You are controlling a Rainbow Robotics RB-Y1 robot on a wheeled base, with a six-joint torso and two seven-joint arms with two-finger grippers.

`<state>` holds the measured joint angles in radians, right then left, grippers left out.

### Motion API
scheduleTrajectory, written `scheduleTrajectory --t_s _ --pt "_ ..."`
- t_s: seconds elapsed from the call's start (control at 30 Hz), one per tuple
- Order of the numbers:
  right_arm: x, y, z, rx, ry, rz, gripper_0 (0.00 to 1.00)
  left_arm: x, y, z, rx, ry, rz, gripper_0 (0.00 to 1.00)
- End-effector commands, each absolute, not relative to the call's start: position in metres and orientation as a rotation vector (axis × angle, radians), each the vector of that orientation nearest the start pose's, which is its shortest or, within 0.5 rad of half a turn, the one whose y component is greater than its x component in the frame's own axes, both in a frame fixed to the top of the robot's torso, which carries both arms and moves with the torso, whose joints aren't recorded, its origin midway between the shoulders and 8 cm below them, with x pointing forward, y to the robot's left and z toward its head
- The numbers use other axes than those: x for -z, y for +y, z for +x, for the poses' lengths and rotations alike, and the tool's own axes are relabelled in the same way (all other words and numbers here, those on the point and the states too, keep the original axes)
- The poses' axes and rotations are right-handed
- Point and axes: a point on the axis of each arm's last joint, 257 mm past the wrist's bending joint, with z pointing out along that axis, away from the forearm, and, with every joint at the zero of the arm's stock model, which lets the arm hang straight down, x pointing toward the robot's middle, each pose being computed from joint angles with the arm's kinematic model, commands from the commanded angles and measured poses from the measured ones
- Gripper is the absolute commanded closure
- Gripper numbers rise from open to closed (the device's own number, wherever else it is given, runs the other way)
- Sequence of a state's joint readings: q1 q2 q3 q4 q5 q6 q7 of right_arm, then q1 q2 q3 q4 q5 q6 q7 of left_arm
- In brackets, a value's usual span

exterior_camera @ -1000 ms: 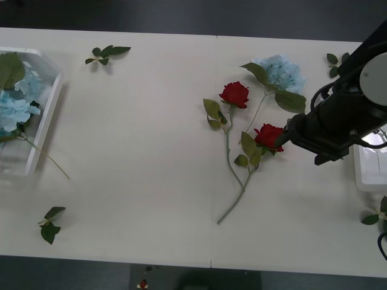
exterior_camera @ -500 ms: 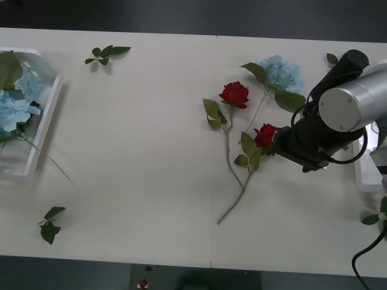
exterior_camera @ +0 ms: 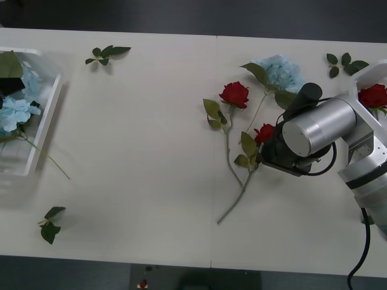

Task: Put the red flowers into the right box and the blue flowers into the left box

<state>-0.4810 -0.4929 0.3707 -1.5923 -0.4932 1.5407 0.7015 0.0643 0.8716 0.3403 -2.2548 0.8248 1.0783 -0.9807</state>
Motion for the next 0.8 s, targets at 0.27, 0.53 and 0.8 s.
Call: scheduleTrajectory --t_s 0.27,0.53,0.8 --pt "0.329 -0.196 0.476 -0.083 2.754 0.418 0.0 0.108 0.221 0.445 0.381 1.973 0.146 0.0" --pt "0.335 -0.184 0.471 -0.081 2.77 0.372 0.0 0.139 0.17 0.422 0.402 2.001 0.38 0.0" --pt "0.342 -0.179 0.467 -0.062 2.782 0.338 0.0 0.143 0.148 0.399 0.448 1.99 0.486 0.0"
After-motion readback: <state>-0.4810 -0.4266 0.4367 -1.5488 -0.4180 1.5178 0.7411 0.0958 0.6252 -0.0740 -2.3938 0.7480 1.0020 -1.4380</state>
